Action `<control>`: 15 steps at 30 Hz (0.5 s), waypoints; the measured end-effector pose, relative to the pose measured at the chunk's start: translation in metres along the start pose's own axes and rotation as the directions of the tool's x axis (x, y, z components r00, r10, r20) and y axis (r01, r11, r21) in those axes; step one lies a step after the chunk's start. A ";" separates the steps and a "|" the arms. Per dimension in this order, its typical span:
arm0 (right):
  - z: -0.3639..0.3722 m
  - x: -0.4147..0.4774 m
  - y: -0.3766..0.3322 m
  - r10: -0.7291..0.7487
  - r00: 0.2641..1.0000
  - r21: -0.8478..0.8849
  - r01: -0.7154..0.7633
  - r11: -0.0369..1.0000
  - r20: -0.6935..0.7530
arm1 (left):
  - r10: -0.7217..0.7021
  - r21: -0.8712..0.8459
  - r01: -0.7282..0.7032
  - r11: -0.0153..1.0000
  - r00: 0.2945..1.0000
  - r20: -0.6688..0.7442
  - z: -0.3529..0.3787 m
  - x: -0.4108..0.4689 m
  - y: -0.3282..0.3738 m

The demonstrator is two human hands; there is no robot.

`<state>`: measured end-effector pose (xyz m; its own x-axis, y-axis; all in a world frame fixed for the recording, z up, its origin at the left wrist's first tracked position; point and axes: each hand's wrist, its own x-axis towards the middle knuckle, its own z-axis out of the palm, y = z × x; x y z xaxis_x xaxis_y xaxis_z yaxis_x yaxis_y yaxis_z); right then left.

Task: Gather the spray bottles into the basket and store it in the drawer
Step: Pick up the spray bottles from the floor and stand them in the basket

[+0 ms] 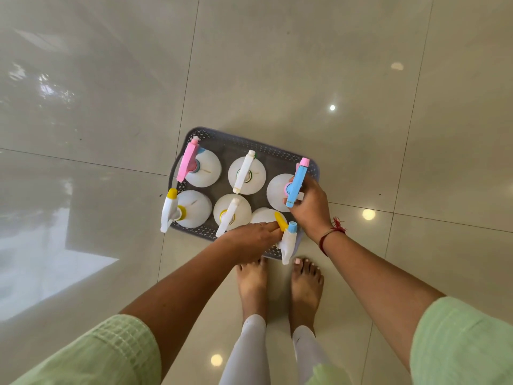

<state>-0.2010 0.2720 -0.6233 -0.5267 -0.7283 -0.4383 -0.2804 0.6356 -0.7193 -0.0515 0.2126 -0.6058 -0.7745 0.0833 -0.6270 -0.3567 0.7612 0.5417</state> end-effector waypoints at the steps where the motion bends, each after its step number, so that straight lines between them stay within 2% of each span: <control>1: 0.001 0.000 -0.001 0.015 1.000 0.002 -0.015 1.000 0.007 | -0.008 -0.010 0.008 1.000 1.000 0.003 -0.001 -0.001 0.000; 5: -0.002 -0.005 -0.006 0.103 0.994 0.039 -0.105 0.994 0.040 | -0.136 -0.124 0.132 0.983 0.990 -0.026 0.001 -0.010 0.001; 9: -0.018 -0.012 -0.014 0.273 0.955 -0.045 -0.270 0.962 0.115 | -0.327 -0.332 0.297 0.895 0.944 -0.037 0.001 -0.026 0.011; 12: -0.033 -0.020 -0.029 0.348 0.935 0.000 -0.349 0.937 0.068 | -0.419 -0.370 0.388 0.844 0.908 -0.004 -0.003 -0.032 0.023; 15: -0.042 -0.023 -0.046 0.422 0.906 0.147 -0.417 0.897 -0.005 | -0.497 -0.377 0.472 0.797 0.867 0.033 -0.010 -0.032 0.034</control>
<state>-0.2096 0.2700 -0.5575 -0.5995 -0.3904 -0.6987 0.0864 0.8363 -0.5414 -0.0441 0.2295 -0.5621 -0.4768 -0.2852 -0.8315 -0.8467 0.4031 0.3472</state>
